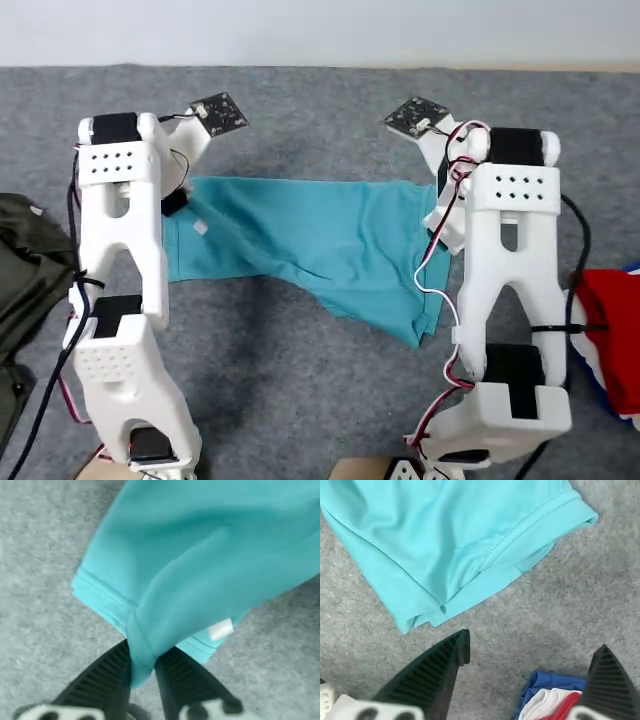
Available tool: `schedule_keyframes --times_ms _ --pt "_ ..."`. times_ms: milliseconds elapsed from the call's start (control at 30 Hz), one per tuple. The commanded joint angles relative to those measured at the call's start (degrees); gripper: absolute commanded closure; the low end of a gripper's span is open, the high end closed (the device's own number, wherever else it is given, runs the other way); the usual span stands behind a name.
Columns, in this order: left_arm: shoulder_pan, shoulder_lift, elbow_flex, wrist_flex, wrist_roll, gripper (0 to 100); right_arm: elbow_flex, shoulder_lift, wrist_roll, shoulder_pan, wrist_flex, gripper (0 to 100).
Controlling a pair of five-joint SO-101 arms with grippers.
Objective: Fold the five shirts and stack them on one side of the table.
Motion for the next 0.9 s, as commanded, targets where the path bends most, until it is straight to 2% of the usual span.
schedule_keyframes --times_ms 0,133,467,667,867 --pt "0.35 -0.44 0.57 1.41 0.44 93 -2.99 -0.22 -0.79 0.66 0.48 62.5" --pt "0.26 -1.05 0.66 2.73 2.11 86 -2.99 -0.13 -0.79 0.66 0.31 62.5" --pt "0.26 -8.88 -0.92 4.75 3.43 84 -1.23 -0.66 -3.52 0.66 0.92 62.5" --pt "0.09 -19.25 4.79 4.75 3.43 81 2.73 -0.75 -3.60 1.27 0.92 62.5" --pt "-5.01 -26.90 11.82 4.66 3.43 82 2.81 -0.22 -7.03 1.89 0.22 62.5"
